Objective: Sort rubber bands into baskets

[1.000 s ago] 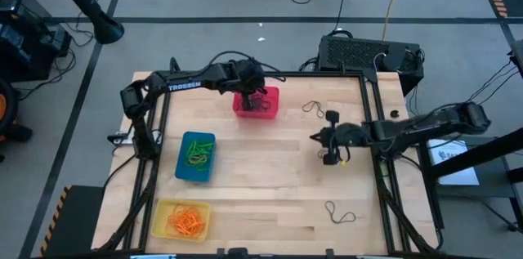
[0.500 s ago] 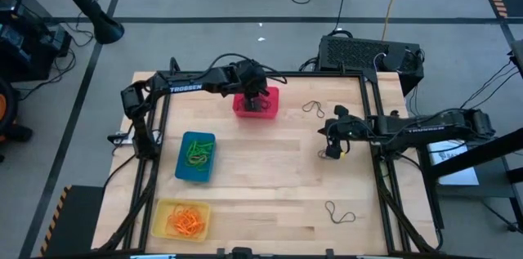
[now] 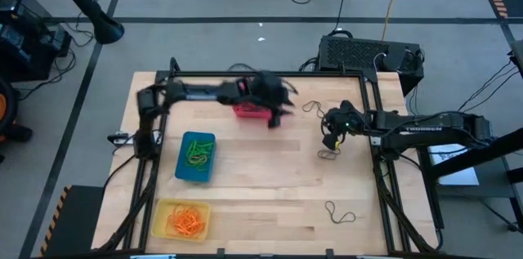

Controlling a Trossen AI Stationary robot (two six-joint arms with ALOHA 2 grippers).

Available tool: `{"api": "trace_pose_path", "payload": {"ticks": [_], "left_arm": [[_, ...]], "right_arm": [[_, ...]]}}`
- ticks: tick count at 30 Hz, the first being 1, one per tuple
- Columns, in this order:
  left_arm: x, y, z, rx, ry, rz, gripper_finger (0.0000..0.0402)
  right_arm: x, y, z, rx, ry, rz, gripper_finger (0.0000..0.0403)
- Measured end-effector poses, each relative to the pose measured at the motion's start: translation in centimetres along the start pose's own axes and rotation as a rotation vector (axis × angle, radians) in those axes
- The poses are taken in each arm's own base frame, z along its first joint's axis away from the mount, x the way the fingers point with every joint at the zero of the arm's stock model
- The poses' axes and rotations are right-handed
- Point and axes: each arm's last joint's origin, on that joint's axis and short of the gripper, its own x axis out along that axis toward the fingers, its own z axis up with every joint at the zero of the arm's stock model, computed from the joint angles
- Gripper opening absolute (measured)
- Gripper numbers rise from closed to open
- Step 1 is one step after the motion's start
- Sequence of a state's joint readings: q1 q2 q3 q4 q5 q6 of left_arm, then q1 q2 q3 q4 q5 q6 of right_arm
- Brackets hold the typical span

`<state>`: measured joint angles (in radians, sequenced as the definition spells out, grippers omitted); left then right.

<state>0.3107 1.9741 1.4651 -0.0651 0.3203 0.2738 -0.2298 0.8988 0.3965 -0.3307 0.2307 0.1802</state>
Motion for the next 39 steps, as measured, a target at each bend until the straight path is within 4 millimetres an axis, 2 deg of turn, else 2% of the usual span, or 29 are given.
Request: {"api": "trace_pose_path", "payload": {"ticks": [5, 8, 11, 14, 19, 23, 31, 34, 39], "left_arm": [[6.6, -5.9, -1.9, 0.094, -0.073, -0.129, 0.015], [10.1, -9.0, -2.6, 0.153, -0.181, -0.079, 0.015], [13.3, -11.3, -3.1, 0.197, -0.236, -0.053, 0.015], [15.7, -12.2, -3.1, 0.2, -0.212, -0.061, 0.015], [18.9, -11.2, -2.8, 0.125, -0.135, -0.05, 0.015], [20.0, -11.0, -3.3, 0.096, -0.023, -0.073, 0.015], [19.9, -11.1, -3.5, 0.091, 0.048, -0.09, 0.0146], [19.8, -11.2, -3.5, 0.097, 0.054, -0.078, 0.0114], [18.7, -11.1, -2.5, 0.162, 0.105, -0.066, 0.0014]], "right_arm": [[-0.4, -0.1, -0.5, 0.043, 0.043, 0.022, 0.0], [-0.8, -0.2, -0.6, 0.064, 0.036, 0.023, 0.0], [-1.2, -0.2, -0.4, 0.089, 0.006, 0.031, 0.0], [-1.6, -0.3, -0.4, 0.121, -0.005, 0.046, 0.0], [-1.8, -0.2, -0.5, 0.119, -0.008, 0.065, 0.0], [-1.9, 0.0, -0.5, 0.109, -0.008, 0.076, 0.0], [-2.0, 0.3, -0.6, 0.088, -0.008, 0.089, 0.0], [-2.0, 0.3, -0.6, 0.088, -0.009, 0.087, 0.0], [-2.0, 0.5, -0.6, 0.127, 0.014, 0.161, 0.0]]}}
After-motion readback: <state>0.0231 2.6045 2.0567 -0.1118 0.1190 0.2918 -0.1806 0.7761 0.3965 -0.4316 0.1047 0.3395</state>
